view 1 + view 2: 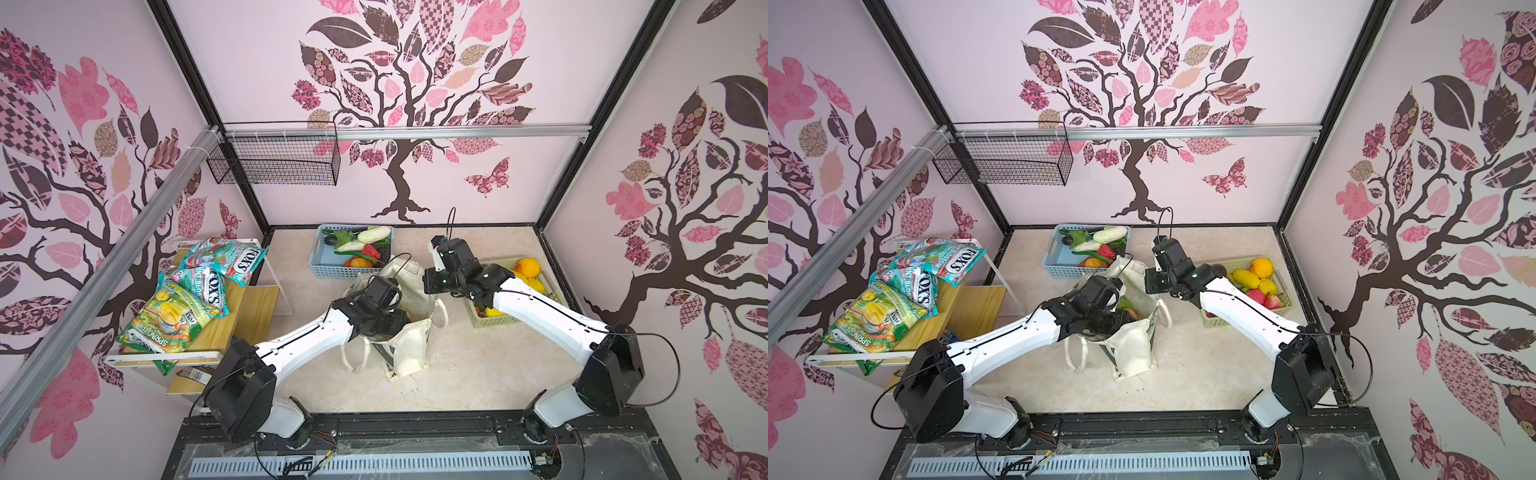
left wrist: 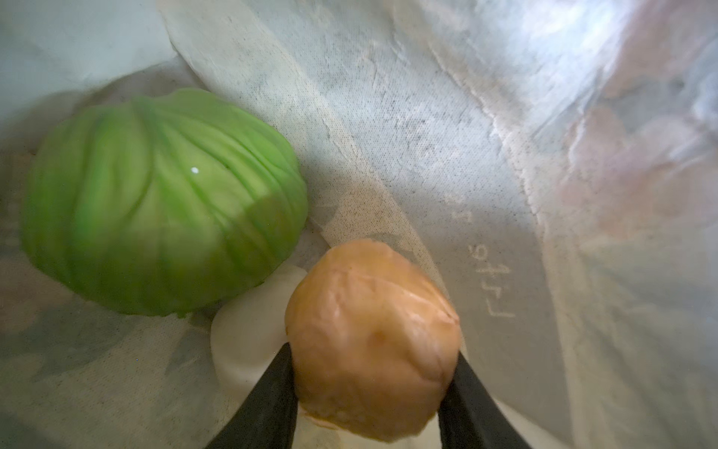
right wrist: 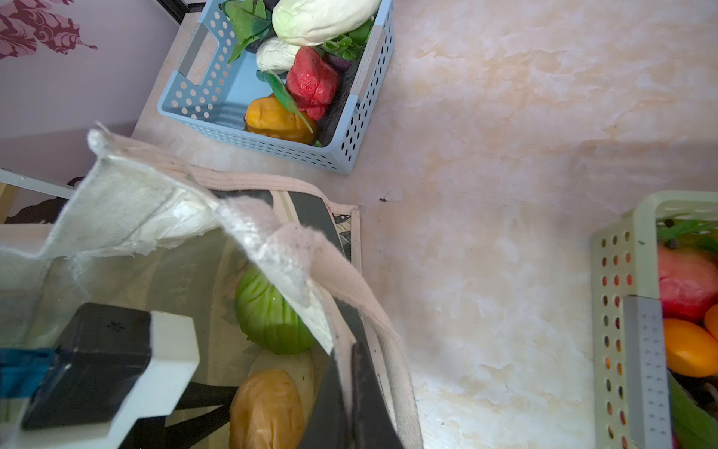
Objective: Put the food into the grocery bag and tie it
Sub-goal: 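Lower the potato into the bag and open the left gripper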
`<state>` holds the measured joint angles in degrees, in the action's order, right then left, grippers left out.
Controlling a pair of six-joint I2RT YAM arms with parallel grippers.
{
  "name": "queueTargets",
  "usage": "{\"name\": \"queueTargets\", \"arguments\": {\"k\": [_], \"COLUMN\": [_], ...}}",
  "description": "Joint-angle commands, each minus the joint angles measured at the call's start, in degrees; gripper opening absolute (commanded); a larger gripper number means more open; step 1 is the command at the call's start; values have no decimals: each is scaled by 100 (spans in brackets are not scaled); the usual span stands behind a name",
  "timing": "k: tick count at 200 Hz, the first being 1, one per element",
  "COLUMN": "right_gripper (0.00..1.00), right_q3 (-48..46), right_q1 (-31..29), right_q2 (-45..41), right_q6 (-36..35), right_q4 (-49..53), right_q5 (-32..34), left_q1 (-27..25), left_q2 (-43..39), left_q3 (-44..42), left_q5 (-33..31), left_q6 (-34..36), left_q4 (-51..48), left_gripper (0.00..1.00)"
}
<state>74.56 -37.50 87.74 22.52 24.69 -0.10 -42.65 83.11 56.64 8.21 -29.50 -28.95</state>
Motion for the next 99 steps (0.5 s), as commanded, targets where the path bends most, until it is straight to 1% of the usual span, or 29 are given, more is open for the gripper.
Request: {"name": "queueTargets", "arguments": {"k": [1, 44, 78, 99], "right_gripper": [0, 0, 0, 0], "right_q3": [-60, -163, -290, -388], "right_q1": [-32, -39, -39, -38], "right_q2": [-89, -173, -249, -307], "right_q6": [42, 51, 56, 31], "right_q4": [63, 72, 89, 147], "right_q5": [-44, -34, 9, 176], "left_q1": [-28, -24, -26, -26], "left_q2": [126, -71, -385, -633], "left_q3": [-166, -41, 242, 404], "left_q5": [-65, -65, -69, -69], "left_q6": [4, -37, -62, -128], "left_q4": [-168, -266, -455, -463], "left_gripper": [53, 67, 69, 70]}}
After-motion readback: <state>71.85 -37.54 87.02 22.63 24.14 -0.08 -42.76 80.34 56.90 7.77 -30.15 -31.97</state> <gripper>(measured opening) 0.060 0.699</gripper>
